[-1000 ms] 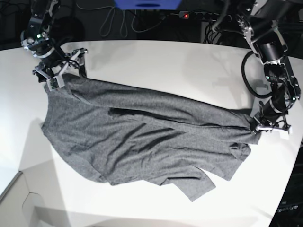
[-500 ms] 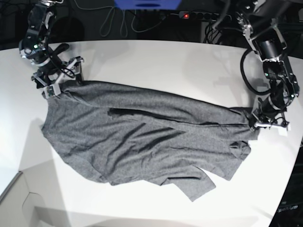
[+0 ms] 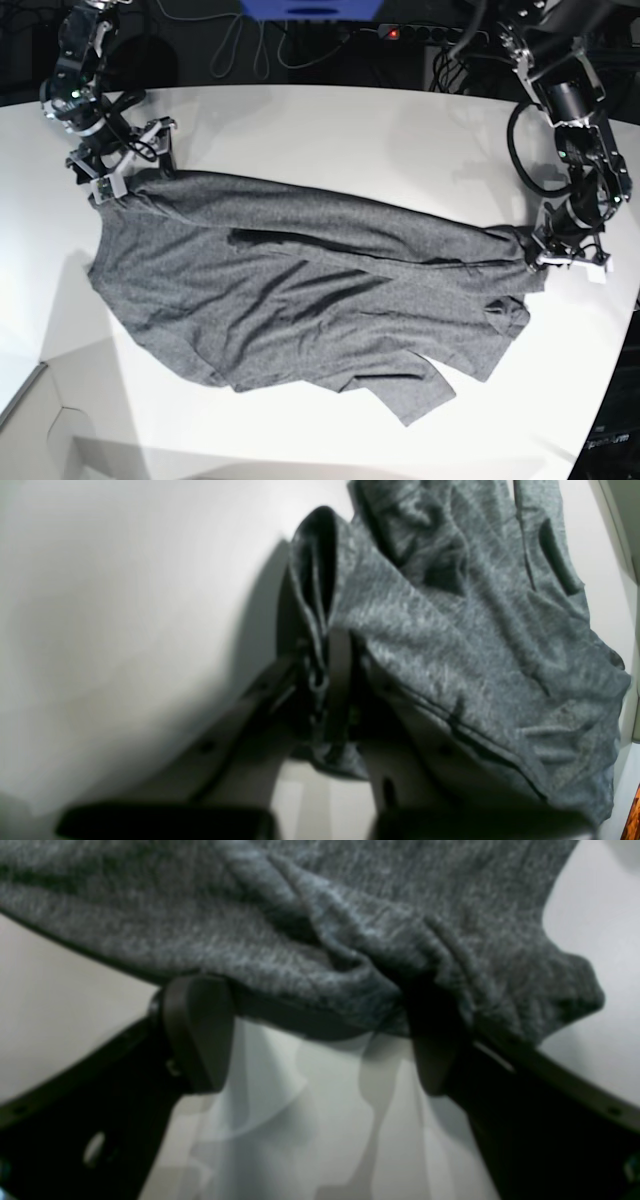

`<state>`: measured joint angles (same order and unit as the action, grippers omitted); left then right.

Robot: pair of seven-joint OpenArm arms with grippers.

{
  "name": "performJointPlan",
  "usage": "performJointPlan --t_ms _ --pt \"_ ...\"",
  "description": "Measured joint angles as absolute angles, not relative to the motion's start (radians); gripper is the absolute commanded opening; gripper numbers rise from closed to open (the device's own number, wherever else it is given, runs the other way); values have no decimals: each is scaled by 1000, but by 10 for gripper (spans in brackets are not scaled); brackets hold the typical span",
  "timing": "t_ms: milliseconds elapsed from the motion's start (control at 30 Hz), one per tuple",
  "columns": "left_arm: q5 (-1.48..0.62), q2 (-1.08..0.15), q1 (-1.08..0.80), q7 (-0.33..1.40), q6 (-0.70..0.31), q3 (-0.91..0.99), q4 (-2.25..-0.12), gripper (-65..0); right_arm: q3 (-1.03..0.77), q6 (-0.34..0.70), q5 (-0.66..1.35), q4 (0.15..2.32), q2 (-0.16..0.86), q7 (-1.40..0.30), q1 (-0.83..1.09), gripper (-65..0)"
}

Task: Layout the t-shirt on the table in an organized manner, then fold the t-shirt properly
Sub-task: 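Pull the shirt edge with both grippers toward the robot, flattening the body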

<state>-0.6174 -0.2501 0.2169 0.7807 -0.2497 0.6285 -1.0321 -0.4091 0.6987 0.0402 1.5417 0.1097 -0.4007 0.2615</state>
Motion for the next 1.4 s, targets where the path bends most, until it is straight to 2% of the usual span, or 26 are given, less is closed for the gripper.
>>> performJointPlan --t_ms 167,300,433,500,667,900,1167,1400 --pt "-617 -252 217 780 -250 628 -1032 -649 -404 698 40 1542 110 -394 270 -197" --pt "-617 -251 217 781 -250 628 -1032 -649 -404 698 38 1542 110 -396 269 -374" --pt "-617 -251 217 781 -250 628 -1032 -649 -408 699 44 1533 110 -394 266 -581" --pt "-617 -250 217 781 -250 628 -1032 -649 -410 698 52 1516 110 -377 266 -648" --pt "-621 -249 194 781 -250 628 -1045 -649 -425 699 62 1514 111 -356 294 -639" --pt "-628 -248 68 790 -250 628 -1209 -649 -428 699 59 1578 113 -366 371 -639" --pt "-851 -281 -127 784 -251 626 -1293 -649 -427 699 49 1654 114 -381 467 -640" --pt "-942 -295 -205 793 -255 688 -1299 -649 -432 699 59 1663 139 -369 517 -640"
